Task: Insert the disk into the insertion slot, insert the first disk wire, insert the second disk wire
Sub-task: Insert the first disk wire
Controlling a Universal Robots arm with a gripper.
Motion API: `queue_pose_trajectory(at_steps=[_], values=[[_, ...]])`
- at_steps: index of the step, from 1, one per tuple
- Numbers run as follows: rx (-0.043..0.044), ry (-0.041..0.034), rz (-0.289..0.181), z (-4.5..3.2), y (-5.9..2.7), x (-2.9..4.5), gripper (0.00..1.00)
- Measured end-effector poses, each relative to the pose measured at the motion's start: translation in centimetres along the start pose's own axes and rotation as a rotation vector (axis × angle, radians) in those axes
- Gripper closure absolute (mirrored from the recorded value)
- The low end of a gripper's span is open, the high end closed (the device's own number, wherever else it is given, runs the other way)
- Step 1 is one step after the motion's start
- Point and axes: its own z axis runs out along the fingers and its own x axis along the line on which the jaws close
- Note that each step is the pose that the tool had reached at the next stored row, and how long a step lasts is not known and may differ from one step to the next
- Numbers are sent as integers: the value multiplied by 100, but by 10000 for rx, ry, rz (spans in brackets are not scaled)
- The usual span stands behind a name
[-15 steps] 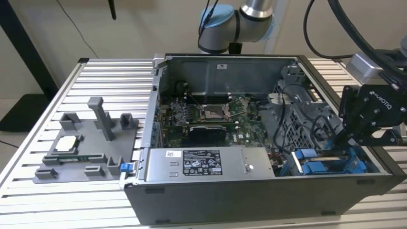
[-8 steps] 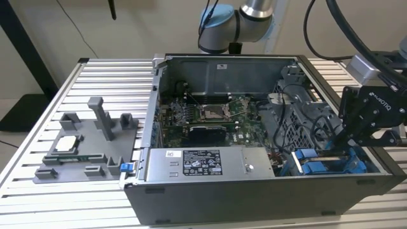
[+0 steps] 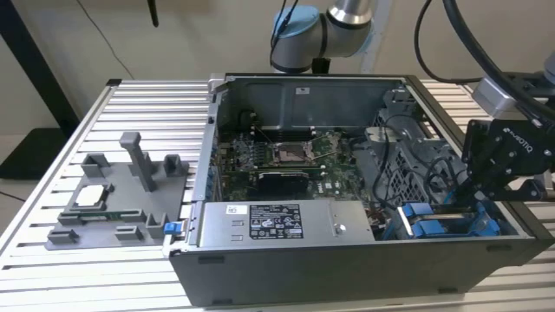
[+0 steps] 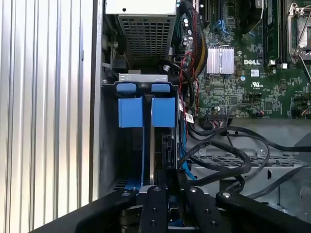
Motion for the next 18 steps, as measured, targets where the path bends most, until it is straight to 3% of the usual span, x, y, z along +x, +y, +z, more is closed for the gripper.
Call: queue_pose_trajectory(at_steps=[14, 15, 18], values=[[-2, -16, 78, 72, -9, 1, 100], [-4, -21, 78, 75, -9, 1, 0], [-5, -12, 79, 72, -9, 2, 0]])
